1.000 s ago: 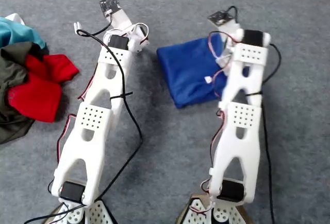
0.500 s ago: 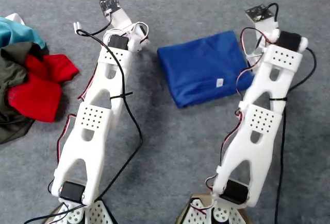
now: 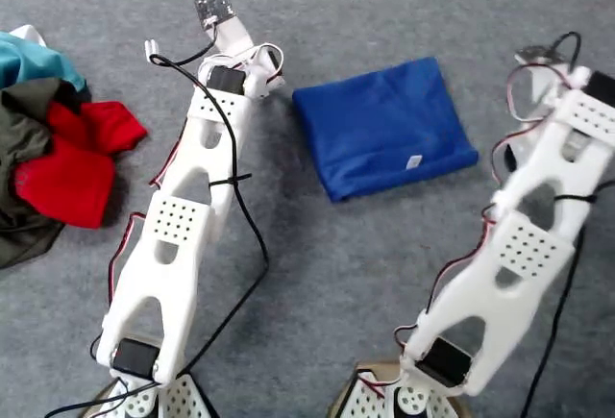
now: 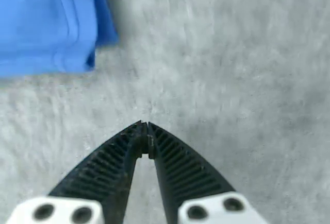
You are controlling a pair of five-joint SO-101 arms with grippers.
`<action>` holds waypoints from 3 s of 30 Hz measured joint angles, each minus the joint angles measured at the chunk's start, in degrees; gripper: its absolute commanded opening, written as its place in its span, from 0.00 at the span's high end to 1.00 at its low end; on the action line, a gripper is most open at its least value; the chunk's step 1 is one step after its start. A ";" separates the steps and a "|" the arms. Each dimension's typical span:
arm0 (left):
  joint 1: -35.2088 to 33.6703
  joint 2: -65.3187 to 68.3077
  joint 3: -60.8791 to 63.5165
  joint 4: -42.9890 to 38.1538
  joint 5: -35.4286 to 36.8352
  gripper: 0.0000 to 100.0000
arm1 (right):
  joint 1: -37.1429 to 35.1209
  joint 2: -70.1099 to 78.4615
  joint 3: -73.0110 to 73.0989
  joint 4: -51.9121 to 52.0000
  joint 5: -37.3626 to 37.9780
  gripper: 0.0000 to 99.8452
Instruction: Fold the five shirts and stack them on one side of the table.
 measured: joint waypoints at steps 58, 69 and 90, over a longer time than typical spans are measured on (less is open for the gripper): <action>9.05 -0.09 -12.13 20.57 -3.69 0.98 | -16.09 17.14 -34.20 -0.35 -13.36 1.00; 8.88 -5.19 -12.57 38.59 -8.09 0.98 | -23.38 20.66 -28.48 -20.57 -10.29 0.99; 4.75 6.24 -14.15 40.79 -8.35 0.98 | -21.45 26.11 -37.10 -22.15 -7.30 0.99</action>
